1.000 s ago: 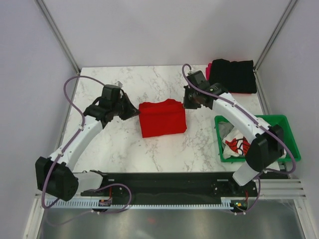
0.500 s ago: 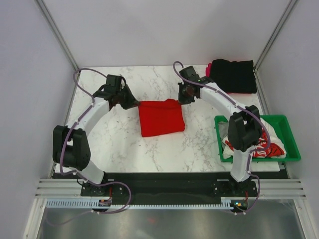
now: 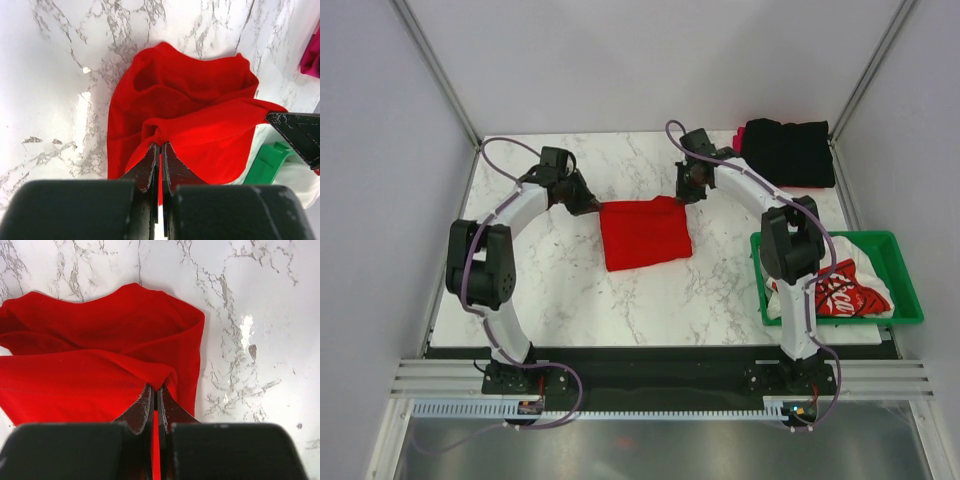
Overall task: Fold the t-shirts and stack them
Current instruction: Fold the tshirt
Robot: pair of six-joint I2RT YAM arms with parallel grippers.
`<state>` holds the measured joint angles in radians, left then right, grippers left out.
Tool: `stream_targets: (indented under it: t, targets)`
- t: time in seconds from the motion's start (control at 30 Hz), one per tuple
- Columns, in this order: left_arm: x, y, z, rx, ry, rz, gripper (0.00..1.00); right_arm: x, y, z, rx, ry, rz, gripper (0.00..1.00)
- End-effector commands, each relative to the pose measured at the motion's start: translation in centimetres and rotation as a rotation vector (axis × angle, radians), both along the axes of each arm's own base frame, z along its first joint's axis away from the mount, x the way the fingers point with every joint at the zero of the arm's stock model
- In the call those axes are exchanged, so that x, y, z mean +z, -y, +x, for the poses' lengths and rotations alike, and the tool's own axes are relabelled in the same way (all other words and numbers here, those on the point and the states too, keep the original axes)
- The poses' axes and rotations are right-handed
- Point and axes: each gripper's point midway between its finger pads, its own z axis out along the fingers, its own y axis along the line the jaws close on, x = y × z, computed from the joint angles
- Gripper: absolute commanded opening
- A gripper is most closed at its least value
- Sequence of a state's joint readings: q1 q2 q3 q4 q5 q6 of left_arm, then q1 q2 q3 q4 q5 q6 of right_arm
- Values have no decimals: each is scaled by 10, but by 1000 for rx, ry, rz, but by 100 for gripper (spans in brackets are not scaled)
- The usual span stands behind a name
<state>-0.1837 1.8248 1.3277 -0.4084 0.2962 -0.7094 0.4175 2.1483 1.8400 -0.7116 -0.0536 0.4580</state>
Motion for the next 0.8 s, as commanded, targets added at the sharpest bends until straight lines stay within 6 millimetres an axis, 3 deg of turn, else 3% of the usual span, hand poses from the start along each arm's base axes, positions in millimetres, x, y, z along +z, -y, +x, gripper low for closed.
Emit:
stream_targets:
  t: [0.0, 0.23, 0.3, 0.33, 0.37, 0.4, 0.43, 0.57, 0.6, 0.63, 0.67, 0.7, 0.73, 0.77]
  targets:
    - [11, -11, 29, -10, 89, 24, 2, 6, 5, 20, 1, 41, 0, 0]
    - [8, -6, 54, -45, 89, -11, 2, 3, 3, 39, -28, 42, 27, 0]
    - [8, -6, 67, -48, 64, -19, 11, 14, 4, 49, -46, 63, 45, 0]
    - [11, -2, 69, -75, 57, -40, 18, 11, 10, 51, -67, 48, 42, 5]
    - [17, 0, 82, -86, 75, -50, 35, 15, 12, 54, -76, 53, 45, 19]
    - [18, 1, 79, -95, 41, -48, 41, 24, 11, 59, -79, 68, 55, 41]
    - [22, -1, 82, -95, 43, -41, 49, 24, 14, 59, -83, 59, 52, 98]
    - [65, -6, 85, -89, 105, -28, 59, 54, 21, 56, -75, 92, 50, 98]
    - [86, -8, 81, -85, 144, -24, 59, 55, 22, 50, -74, 85, 51, 98]
    - [97, -9, 77, -84, 159, -22, 59, 82, 21, 45, -67, 131, 79, 98]
    - [100, -9, 72, -85, 158, -25, 59, 91, 19, 41, -65, 144, 99, 98]
    - [122, -8, 63, -89, 197, -35, 59, 87, 17, 29, -55, 126, 105, 98]
    - [128, -7, 56, -90, 200, -46, 59, 117, 4, 22, -22, 188, 166, 98]
    - [123, -2, 43, -101, 178, -49, 59, 123, -6, 13, 0, 194, 202, 98]
